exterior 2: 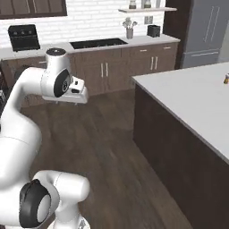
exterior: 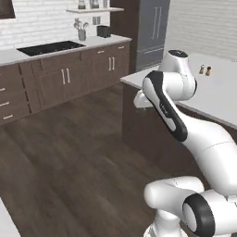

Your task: Navigate to the stand mixer.

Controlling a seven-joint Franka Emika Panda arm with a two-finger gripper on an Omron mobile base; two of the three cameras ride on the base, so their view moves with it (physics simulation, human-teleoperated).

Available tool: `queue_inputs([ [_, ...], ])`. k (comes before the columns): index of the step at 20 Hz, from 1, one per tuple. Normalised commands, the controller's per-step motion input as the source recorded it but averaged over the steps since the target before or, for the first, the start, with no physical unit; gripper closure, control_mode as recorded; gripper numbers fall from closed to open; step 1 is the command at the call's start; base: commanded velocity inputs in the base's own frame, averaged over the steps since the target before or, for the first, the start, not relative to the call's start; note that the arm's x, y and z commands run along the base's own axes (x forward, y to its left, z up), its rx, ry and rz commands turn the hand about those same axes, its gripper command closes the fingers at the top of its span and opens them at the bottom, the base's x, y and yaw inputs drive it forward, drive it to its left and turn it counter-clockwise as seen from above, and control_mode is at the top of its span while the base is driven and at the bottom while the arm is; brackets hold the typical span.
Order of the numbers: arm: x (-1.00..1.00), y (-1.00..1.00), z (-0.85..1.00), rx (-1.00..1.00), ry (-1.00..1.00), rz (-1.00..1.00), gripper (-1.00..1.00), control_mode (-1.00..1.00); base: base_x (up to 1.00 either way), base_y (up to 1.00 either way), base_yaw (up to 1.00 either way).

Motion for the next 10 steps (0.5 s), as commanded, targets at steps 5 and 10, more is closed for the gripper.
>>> queue_inputs([
  [5,0.00,0.00,0.00,0.00,0.00,0.00,-1.00,1.00,0.00,-0.37,-0.76],
  [10,0.00,0.00,0.00,0.00,0.00,0.00,-1.00,1.00,0.00,-0.35,-0.74],
])
